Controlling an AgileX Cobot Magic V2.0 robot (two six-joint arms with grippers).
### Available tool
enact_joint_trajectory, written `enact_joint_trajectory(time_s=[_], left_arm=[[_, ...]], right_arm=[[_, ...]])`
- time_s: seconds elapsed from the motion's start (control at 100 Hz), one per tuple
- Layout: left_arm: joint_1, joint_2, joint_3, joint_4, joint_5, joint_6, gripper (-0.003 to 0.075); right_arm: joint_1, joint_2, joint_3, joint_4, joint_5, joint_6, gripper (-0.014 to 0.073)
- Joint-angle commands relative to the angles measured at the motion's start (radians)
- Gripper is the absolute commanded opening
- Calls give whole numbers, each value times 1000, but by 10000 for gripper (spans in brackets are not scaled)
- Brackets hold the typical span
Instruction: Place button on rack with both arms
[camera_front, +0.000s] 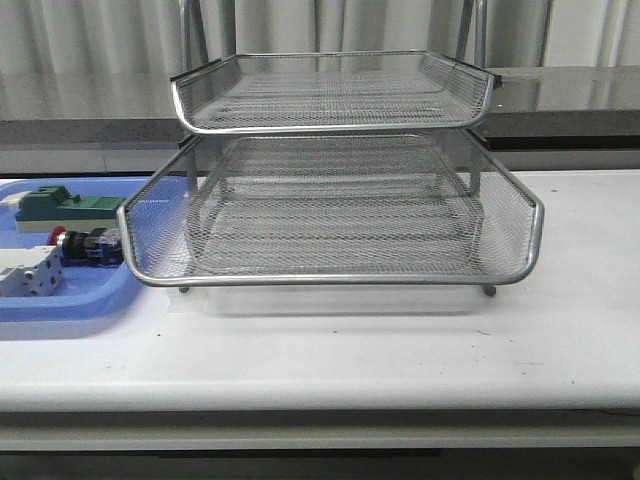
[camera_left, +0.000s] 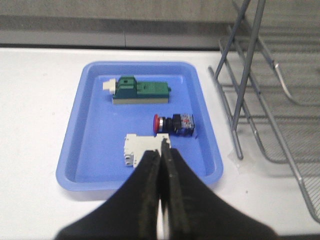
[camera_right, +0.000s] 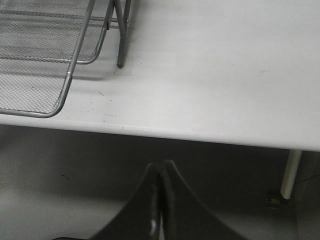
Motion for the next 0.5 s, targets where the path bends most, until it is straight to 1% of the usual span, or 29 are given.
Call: enact_joint_trajectory(time_s=[0.0,0.19,0.38,0.49], left_arm=[[3,129,-132,-2,35,73,-20],[3,379,-325,-2,154,207,-20],[3,574,-454,-2,164,247,-20],[3,671,-510,-2,173,301,-19]], right_arm=[[-3,2,-32,5,-54,-3,-69],[-3,2,-32,5,-54,-3,-69],[-3,2,-32,5,-54,-3,-69],[-3,2,-32,5,-54,-3,-69]])
